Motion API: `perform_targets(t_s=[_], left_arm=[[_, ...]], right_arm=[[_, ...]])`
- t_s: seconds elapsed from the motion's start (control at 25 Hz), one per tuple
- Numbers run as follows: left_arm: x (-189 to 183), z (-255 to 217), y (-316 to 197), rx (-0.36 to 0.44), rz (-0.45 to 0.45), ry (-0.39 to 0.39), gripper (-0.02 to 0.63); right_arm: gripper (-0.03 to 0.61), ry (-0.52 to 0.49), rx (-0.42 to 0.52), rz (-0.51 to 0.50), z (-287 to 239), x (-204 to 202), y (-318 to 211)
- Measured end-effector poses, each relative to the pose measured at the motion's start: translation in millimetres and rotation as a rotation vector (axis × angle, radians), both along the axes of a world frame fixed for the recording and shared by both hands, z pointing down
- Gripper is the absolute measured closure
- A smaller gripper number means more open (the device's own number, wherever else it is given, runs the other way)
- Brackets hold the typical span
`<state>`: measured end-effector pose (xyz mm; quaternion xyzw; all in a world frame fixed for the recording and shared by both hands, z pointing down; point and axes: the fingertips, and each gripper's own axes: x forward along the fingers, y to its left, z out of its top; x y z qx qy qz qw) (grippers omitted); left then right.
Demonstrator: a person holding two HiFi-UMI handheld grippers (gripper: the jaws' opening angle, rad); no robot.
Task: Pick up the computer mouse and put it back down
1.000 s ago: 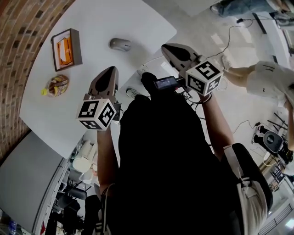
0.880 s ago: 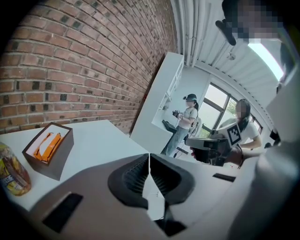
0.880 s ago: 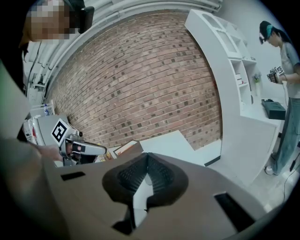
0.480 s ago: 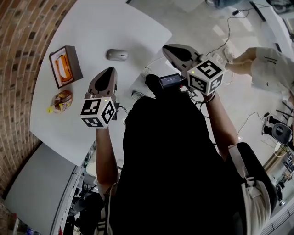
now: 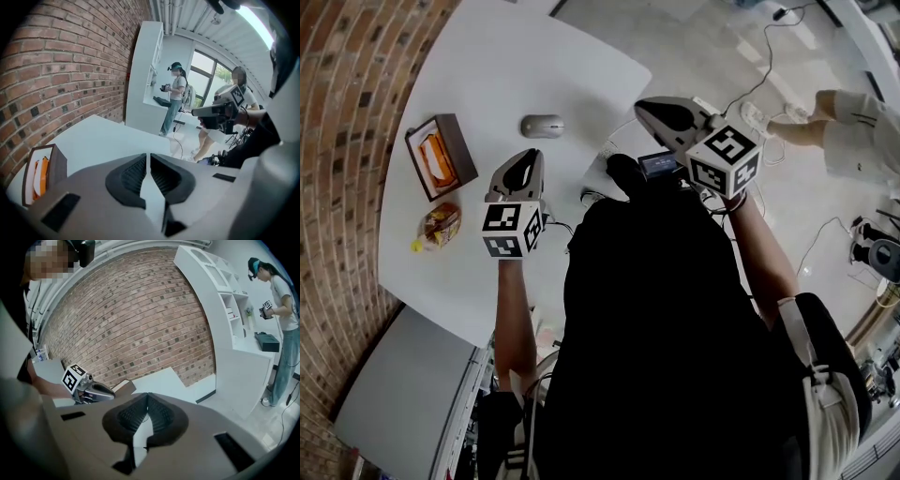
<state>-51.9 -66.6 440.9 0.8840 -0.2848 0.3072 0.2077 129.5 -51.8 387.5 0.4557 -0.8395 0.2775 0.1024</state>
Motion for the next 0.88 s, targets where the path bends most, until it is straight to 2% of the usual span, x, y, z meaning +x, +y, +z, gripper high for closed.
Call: perform_targets(t_s=[0.16, 0.32, 0.72, 0.88], left_arm=[[-1, 13, -4, 0.025, 0.069, -0.076, 0.582], [5, 23, -7, 0.064, 0.179, -0.169, 0.551], [17, 51, -12, 0.091, 0.400, -0.307, 0.476], [14, 68, -12, 0.151, 0.497, -0.401, 0.445]], right_arm=[[0.562, -0.003, -0.021, 0.006, 6, 1, 2], [0.562, -0.003, -0.044, 0.028, 13, 9, 6], [0.561, -0.016, -0.071, 0.085, 20, 29, 9], [0.561, -0.014, -0.074, 0.096, 20, 36, 14]])
